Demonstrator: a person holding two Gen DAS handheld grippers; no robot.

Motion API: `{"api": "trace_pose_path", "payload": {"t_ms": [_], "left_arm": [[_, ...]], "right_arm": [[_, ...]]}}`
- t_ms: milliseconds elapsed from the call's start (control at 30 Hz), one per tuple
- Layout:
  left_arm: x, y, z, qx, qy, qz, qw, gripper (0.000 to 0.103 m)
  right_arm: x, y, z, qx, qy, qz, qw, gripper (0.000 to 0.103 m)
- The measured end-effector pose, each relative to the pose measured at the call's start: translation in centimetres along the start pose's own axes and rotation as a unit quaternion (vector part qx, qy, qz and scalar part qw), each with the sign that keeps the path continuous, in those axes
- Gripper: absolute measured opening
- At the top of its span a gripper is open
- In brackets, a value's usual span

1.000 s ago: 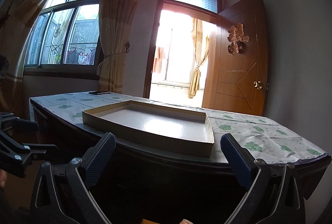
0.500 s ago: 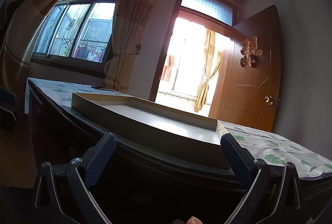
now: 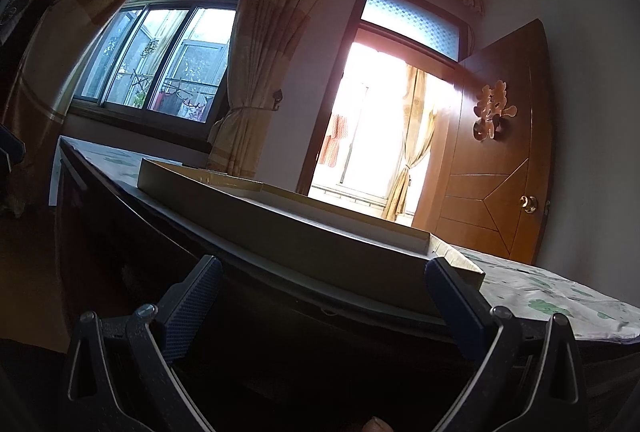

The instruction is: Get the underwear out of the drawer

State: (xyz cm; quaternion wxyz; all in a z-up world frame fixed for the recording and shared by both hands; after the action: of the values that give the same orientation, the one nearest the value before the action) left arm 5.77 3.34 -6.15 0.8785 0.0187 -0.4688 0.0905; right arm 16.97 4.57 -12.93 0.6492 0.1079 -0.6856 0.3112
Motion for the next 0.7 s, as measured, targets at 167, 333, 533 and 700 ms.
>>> {"api": "trace_pose_path", "payload": {"t_ms": [167, 333, 533, 700], "left_arm": [[0.1, 0.2, 0.4, -0.003, -0.007, 0.007, 0.9999, 0.103], [0.2, 0.2, 0.3, 0.0, -0.008, 0.004, 1.0, 0.103], [0.1, 0.5, -1.3, 0.016, -0.009, -0.006, 0.9998, 0.103], [0.0, 1.0, -2.6, 0.02, -0.006, -0.006, 0.9998, 0.103]], "right_arm": [[-0.2, 0.0, -0.2, 0.021, -0.008, -0.003, 1.0, 0.102], [-0.4, 0.8, -0.7, 0.04, 0.007, 0.01, 0.999, 0.102], [-0.8, 1.1, -1.0, 0.04, 0.041, 0.022, 0.998, 0.102], [-0.7, 0.8, -0.5, 0.042, 0.044, 0.008, 0.998, 0.102]]}}
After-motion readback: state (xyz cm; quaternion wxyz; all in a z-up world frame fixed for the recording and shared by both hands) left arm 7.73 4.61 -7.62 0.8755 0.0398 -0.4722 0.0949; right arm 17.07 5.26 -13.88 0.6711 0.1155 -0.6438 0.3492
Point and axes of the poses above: each gripper's, at about its wrist camera, not at the fingertips, and z roughly against the way its jaws point, y to its left, x to its top, the point moved 6 cm from there along -z, roughly the way its jaws point, and after that the axes turned 4 degrees about x, right-handed, at the moved point
